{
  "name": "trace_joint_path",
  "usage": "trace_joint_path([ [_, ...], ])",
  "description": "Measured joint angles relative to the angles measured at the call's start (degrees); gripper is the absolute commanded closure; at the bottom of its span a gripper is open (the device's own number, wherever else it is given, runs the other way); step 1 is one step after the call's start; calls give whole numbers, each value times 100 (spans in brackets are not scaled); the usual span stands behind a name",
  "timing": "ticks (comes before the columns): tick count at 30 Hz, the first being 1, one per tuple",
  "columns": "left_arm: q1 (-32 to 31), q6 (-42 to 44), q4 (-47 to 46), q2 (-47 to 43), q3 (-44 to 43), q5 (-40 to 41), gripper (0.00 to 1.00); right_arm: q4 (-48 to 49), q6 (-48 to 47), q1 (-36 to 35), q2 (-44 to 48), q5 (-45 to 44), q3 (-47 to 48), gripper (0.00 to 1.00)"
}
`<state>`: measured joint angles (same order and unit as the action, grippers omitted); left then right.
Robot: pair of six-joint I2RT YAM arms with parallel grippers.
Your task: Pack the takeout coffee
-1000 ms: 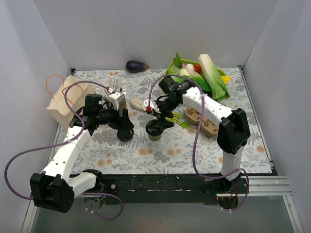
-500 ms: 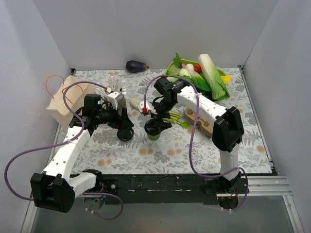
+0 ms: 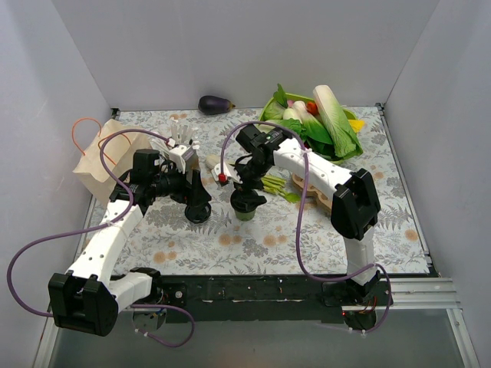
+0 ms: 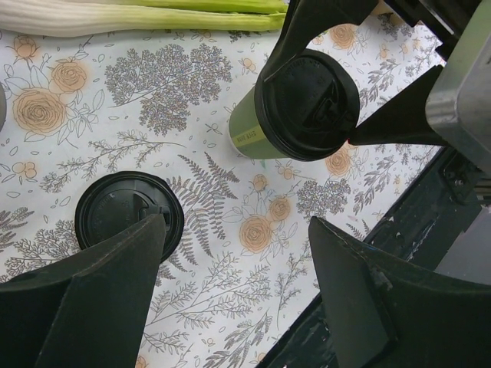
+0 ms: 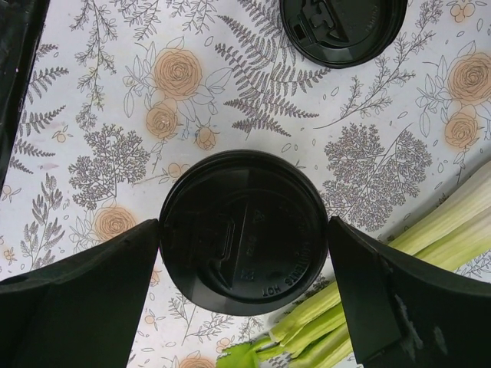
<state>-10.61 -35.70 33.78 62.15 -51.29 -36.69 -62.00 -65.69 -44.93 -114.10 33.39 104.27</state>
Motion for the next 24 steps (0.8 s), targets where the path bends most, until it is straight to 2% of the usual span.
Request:
trace_joint_path([
  [24,0,-76,-155,0,24,-90,24,389,363,-59,92,-345,-133,2],
])
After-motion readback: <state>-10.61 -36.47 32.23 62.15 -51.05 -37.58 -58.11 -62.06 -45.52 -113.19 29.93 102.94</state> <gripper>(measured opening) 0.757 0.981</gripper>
